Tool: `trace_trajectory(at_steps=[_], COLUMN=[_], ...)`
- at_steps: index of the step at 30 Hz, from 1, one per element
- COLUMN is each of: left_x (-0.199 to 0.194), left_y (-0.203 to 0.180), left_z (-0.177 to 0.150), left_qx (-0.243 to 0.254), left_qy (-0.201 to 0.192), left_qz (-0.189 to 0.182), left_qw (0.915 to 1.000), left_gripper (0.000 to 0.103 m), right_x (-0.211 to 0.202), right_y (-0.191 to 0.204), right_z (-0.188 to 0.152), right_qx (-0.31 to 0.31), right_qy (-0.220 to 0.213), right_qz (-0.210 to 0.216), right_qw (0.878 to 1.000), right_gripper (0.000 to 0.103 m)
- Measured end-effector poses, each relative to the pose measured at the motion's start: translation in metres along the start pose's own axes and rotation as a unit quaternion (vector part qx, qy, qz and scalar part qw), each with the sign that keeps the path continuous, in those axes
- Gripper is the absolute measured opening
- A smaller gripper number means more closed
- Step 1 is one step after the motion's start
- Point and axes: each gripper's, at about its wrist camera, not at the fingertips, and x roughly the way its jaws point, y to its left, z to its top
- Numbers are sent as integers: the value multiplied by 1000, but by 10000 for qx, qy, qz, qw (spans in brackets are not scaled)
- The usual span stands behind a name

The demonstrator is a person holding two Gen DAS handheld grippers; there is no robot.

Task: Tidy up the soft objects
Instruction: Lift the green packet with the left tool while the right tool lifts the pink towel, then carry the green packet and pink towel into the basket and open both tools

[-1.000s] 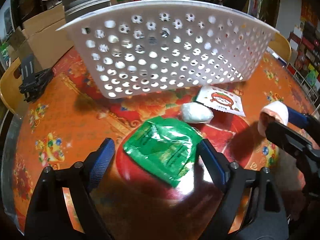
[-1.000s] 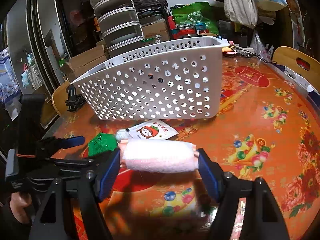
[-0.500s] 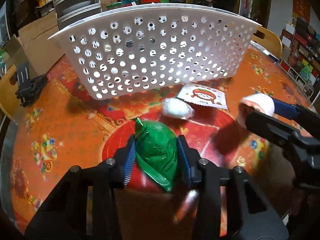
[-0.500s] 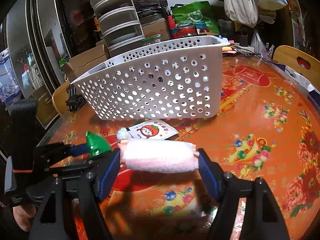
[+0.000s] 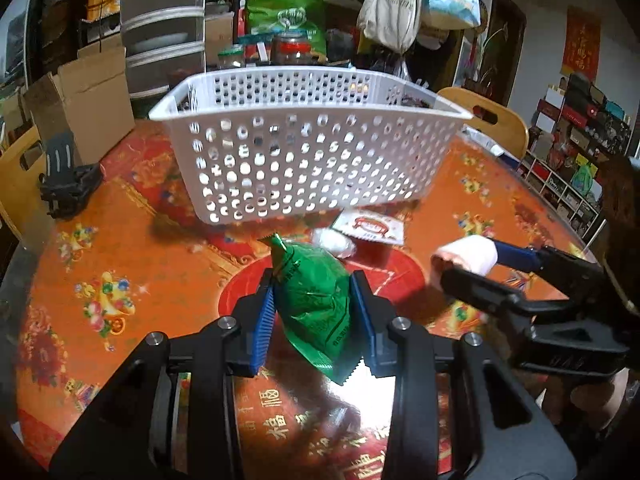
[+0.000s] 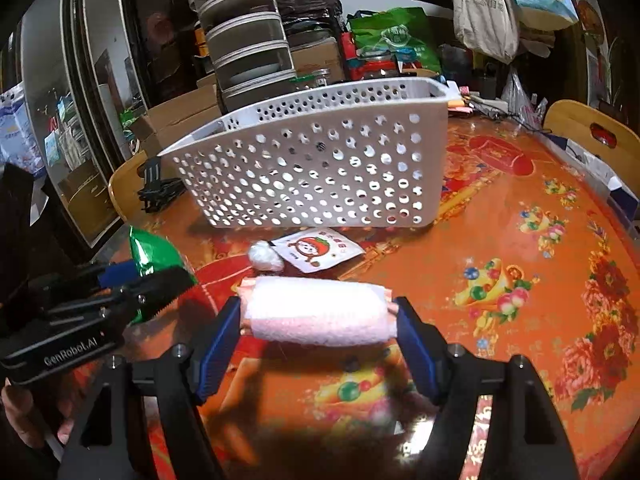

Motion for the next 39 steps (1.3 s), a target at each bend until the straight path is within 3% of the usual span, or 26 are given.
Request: trace_trajectory(at_steps=[11, 16, 22, 30, 34, 39], left_x=[-49, -63, -59, -9, 38, 101], left_y=[-3, 0, 9, 20, 29, 44], left_z=[38, 73, 121, 190, 218, 229], left_qx=[88, 113, 7, -122, -218, -372], left_qy=[-444, -676, -676, -309, 192, 943], left_qz=[-47, -33, -64, 55, 102, 290], left_qw=[9990, 9976, 9977, 9994, 9995, 9944], left_gripper=[34, 34, 34, 34, 35, 35], right_x=[-43, -56, -48, -16, 18, 72], right_y=[18, 20, 17, 8, -2, -15], right_z=[34, 67, 112, 167, 191, 202], right_qx=[-305, -526, -598, -553, -504, -560], right_qy=[-397, -592, -556, -354, -51, 548], right_qz=[-74, -161, -196, -311, -394, -521], right_qw=[9987, 9967, 9965, 9974, 9979, 9956], right_gripper=[74, 74, 74, 74, 74, 74])
